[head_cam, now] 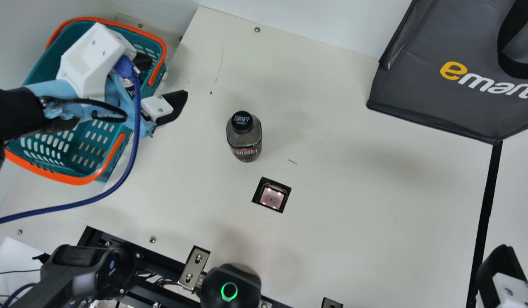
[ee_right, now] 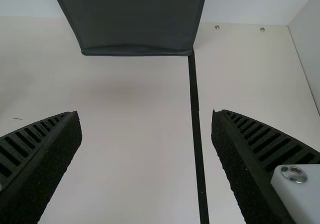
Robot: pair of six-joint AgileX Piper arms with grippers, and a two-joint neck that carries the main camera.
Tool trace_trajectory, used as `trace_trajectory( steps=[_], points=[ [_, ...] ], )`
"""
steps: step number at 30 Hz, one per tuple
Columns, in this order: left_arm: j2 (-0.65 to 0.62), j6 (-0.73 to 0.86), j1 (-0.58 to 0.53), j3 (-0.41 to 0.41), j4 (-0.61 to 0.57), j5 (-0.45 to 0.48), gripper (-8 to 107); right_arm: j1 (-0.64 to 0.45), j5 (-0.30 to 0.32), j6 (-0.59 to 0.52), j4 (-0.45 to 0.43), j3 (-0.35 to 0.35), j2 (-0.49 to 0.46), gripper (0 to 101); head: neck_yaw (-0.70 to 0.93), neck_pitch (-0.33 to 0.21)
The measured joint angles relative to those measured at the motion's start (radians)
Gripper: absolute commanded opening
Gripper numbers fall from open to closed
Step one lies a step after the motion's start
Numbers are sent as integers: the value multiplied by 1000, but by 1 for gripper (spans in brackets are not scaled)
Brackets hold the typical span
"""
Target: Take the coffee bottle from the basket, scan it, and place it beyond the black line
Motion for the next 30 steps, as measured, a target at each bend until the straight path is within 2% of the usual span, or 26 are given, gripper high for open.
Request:
trace_trajectory(
  steps=[11, 23, 30],
  points=[
    [-14, -88, 15, -16, 31, -13, 90, 0, 0, 0, 0, 0, 0, 91, 0, 0],
    [-39, -127, 39, -44, 34, 44, 90, 0, 0, 0, 0, 0, 0, 91, -3, 0],
    [-46, -116, 64, -44, 27, 66, 90, 0, 0, 0, 0, 0, 0, 91, -140, 0]
  ],
)
